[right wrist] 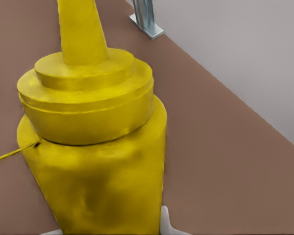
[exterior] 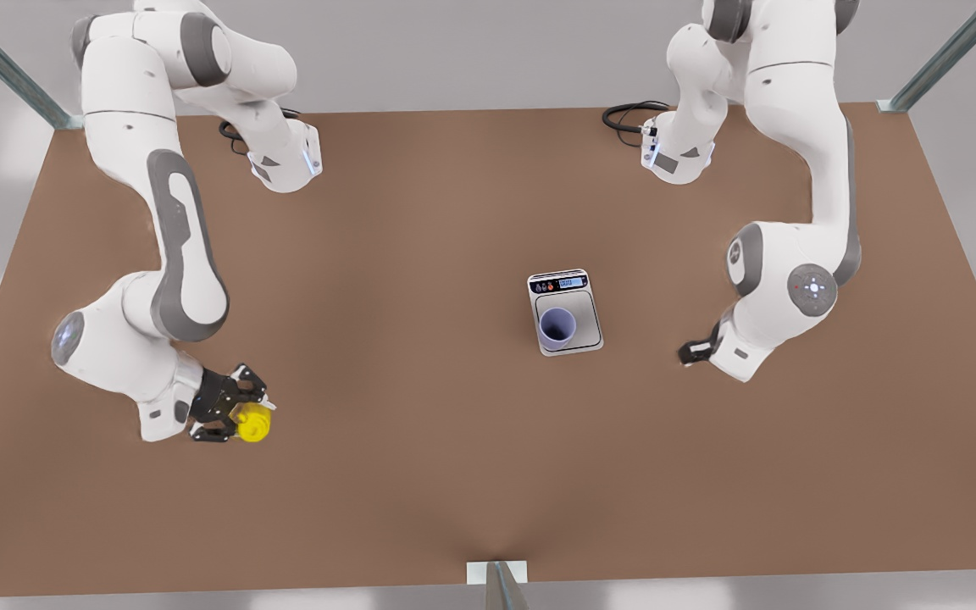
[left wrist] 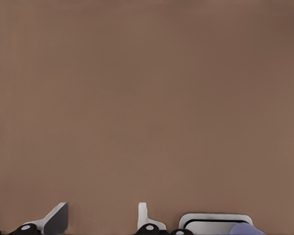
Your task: Move cup to the weight, pick up sauce bottle, pour sauce
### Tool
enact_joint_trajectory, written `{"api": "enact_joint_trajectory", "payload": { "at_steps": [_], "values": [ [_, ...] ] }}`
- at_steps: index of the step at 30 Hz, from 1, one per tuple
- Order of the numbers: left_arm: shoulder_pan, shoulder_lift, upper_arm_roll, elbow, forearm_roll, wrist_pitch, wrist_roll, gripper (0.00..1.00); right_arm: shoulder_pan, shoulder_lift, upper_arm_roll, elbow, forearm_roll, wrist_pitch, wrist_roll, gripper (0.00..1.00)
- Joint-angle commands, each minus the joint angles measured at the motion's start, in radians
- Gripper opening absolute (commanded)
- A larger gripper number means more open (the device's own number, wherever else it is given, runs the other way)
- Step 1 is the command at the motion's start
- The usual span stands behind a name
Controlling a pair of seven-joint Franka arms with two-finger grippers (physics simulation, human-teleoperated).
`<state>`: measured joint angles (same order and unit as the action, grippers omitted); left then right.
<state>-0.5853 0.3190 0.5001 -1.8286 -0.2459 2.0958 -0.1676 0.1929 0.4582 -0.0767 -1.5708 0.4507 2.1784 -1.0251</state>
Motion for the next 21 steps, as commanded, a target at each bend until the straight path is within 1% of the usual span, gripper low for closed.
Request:
{"api": "enact_joint_trajectory", "payload": {
  "at_steps": [1, 2, 3, 4, 5, 6, 7, 8, 9, 10, 11, 12, 13, 16, 21],
  "values": [
    [-0.002, 0.0, 0.008, 0.0, -0.007, 0.0, 0.002, 1.0, 0.025, 0.008, 0.0, 0.017, -0.042, 0.006, 0.051, 0.59],
    [-0.005, -0.001, 0.021, -0.001, -0.004, -0.002, 0.005, 1.0, 0.098, 0.023, 0.002, 0.046, -0.157, 0.018, 0.184, 0.59],
    [-0.005, -0.012, 0.078, 0.002, -0.004, -0.034, 0.078, 1.0, 0.206, 0.031, 0.002, 0.069, -0.296, 0.02, 0.305, 0.59],
    [-0.001, -0.018, 0.107, 0.014, -0.016, -0.037, 0.106, 1.0, 0.305, 0.06, 0.002, 0.113, -0.394, 0.018, 0.385, 0.59],
    [0.041, -0.029, 0.092, 0.018, -0.016, -0.04, 0.108, 1.0, 0.361, 0.088, 0.002, 0.141, -0.457, 0.018, 0.431, 0.59],
    [0.169, -0.07, -0.017, 0.028, -0.012, -0.048, 0.109, 1.0, 0.413, 0.142, 0.002, 0.21, -0.543, 0.014, 0.467, 0.59],
    [0.311, -0.087, -0.161, 0.038, -0.004, -0.053, 0.108, 1.0, 0.463, 0.146, 0.002, 0.218, -0.624, 0.012, 0.5, 0.59],
    [0.346, -0.096, -0.187, 0.049, -0.001, -0.054, 0.112, 1.0, 0.499, 0.148, 0.0, 0.218, -0.676, 0.011, 0.513, 0.59],
    [0.438, -0.11, -0.273, 0.051, 0.0, -0.071, 0.134, 1.0, 0.523, 0.146, 0.002, 0.218, -0.76, 0.003, 0.513, 0.59],
    [0.456, -0.112, -0.282, 0.051, 0.0, -0.072, 0.152, 1.0, 0.548, 0.146, 0.002, 0.218, -0.782, 0.003, 0.513, 0.59],
    [0.522, -0.118, -0.334, 0.051, 0.0, -0.074, 0.236, 1.0, 0.553, 0.145, 0.003, 0.219, -0.803, 0.003, 0.505, 0.59],
    [0.548, -0.12, -0.362, 0.051, 0.023, -0.082, 0.255, 1.0, 0.556, 0.145, 0.005, 0.219, -0.822, 0.004, 0.502, 0.6],
    [0.548, -0.12, -0.399, 0.061, 0.114, -0.099, 0.24, 1.0, 0.577, 0.148, 0.005, 0.219, -0.827, 0.008, 0.479, 0.6],
    [0.544, -0.116, -0.394, 0.061, 0.123, -0.111, 0.254, 1.0, 0.634, 0.194, 0.005, 0.265, -0.911, 0.009, 0.405, 0.6],
    [0.538, -0.116, -0.397, 0.072, 0.122, -0.115, 0.24, 1.0, 0.683, 0.235, 0.005, 0.265, -1.123, 0.006, 0.413, 0.6]
  ]
}}
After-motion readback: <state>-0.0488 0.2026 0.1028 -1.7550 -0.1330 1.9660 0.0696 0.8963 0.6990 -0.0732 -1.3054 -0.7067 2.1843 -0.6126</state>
